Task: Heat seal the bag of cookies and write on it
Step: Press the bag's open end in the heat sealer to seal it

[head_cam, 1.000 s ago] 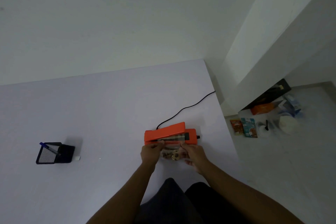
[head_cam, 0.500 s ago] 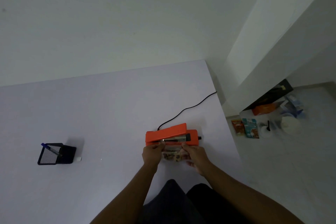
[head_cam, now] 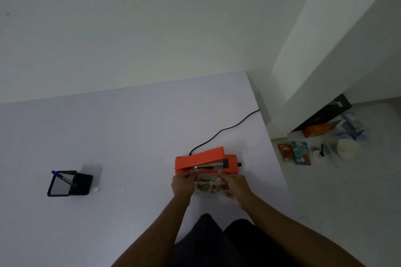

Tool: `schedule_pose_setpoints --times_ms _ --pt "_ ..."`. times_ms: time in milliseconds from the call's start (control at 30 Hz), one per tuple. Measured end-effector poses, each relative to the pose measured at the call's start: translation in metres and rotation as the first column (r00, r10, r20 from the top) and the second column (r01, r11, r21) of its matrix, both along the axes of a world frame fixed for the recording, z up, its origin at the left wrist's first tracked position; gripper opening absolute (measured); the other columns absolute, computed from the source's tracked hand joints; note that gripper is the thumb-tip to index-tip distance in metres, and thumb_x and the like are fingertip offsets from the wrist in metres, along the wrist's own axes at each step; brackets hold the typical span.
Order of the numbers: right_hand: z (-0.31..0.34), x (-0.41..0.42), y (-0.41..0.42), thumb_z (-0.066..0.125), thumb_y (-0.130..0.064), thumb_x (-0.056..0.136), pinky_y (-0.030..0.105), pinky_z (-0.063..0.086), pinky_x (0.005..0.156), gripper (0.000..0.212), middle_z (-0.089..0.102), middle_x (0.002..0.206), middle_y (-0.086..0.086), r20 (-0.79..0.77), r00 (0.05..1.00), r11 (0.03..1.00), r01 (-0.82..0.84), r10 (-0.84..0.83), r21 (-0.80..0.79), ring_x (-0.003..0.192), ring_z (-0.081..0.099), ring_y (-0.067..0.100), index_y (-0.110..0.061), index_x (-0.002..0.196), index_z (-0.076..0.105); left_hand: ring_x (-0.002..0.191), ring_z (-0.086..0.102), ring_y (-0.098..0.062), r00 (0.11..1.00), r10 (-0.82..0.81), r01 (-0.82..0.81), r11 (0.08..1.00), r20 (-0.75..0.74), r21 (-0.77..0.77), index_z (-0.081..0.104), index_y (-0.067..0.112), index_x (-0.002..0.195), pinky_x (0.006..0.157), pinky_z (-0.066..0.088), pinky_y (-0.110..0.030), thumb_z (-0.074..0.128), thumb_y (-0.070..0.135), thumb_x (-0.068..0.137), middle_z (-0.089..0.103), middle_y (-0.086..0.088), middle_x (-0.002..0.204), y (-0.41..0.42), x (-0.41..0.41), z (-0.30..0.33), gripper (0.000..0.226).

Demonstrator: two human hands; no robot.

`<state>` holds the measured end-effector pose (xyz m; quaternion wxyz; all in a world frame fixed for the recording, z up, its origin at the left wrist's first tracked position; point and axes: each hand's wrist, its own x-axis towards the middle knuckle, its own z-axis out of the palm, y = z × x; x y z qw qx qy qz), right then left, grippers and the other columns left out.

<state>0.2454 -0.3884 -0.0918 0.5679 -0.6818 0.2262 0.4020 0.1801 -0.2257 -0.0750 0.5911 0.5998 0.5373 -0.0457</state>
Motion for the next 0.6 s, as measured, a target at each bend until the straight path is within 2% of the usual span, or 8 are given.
schedule_pose_setpoints --times_ms 233,333,400,467,533,600 --pt "0.001 0.003 -0.004 0.075 -0.040 0.086 0.026 0.049 0.058 0.031 0.078 0.086 0.011 0.036 0.999 0.999 -0.001 0.003 -0.039 0.074 0.070 0.022 -0.009 0.088 0.076 0.066 0.063 -0.016 1.000 0.002 -0.001 1.000 -0.025 0.026 0.065 0.019 0.070 0.057 0.048 -0.025 0.073 0.027 0.087 0.069 -0.004 0.076 -0.001 0.001 0.000 0.021" --pt "0.006 0.004 -0.008 0.071 -0.039 0.090 0.025 0.047 0.058 0.031 0.076 0.082 0.009 0.074 0.997 0.996 0.003 0.003 -0.084 0.074 0.068 0.022 -0.009 0.083 0.075 0.061 0.060 -0.015 0.999 -0.006 0.007 0.999 -0.054 0.035 0.066 0.015 0.070 0.054 0.046 -0.024 0.073 0.027 0.087 0.069 -0.005 0.073 -0.002 0.001 -0.001 0.022" --pt "0.006 0.005 -0.011 0.068 -0.036 0.092 0.029 0.051 0.062 0.033 0.074 0.079 0.011 0.109 0.994 0.991 -0.002 0.017 -0.137 0.071 0.067 0.022 -0.007 0.077 0.075 0.062 0.061 -0.017 0.998 -0.004 0.006 0.999 -0.062 0.036 0.066 0.014 0.069 0.055 0.047 -0.024 0.074 0.026 0.086 0.070 -0.008 0.075 -0.002 0.001 -0.003 0.023" --pt "0.008 0.008 -0.016 0.064 -0.036 0.094 0.034 0.051 0.069 0.039 0.073 0.075 0.011 0.185 0.980 0.973 -0.028 0.071 -0.229 0.068 0.064 0.022 -0.004 0.074 0.074 0.063 0.062 -0.018 0.998 -0.009 0.012 0.999 -0.061 0.042 0.068 0.012 0.071 0.054 0.047 -0.024 0.074 0.027 0.086 0.070 -0.007 0.075 -0.002 0.001 -0.004 0.023" --pt "0.017 0.015 -0.018 0.059 -0.036 0.097 0.031 0.042 0.062 0.047 0.062 0.065 0.009 0.296 0.942 0.943 -0.055 0.158 -0.329 0.060 0.055 0.020 0.002 0.071 0.068 0.063 0.063 -0.017 0.998 -0.015 0.017 0.999 -0.061 0.046 0.070 0.010 0.077 0.052 0.044 -0.023 0.074 0.028 0.087 0.070 -0.006 0.075 -0.002 0.001 -0.003 0.021" --pt "0.037 0.021 -0.014 0.054 -0.039 0.099 0.029 0.036 0.056 0.052 0.051 0.058 0.004 0.432 0.882 0.948 -0.048 0.188 -0.315 0.054 0.046 0.015 -0.003 0.062 0.055 0.064 0.063 -0.016 0.998 -0.014 0.017 0.999 -0.064 0.046 0.071 0.008 0.082 0.051 0.043 -0.022 0.074 0.028 0.087 0.070 -0.005 0.076 -0.002 0.001 -0.003 0.021"
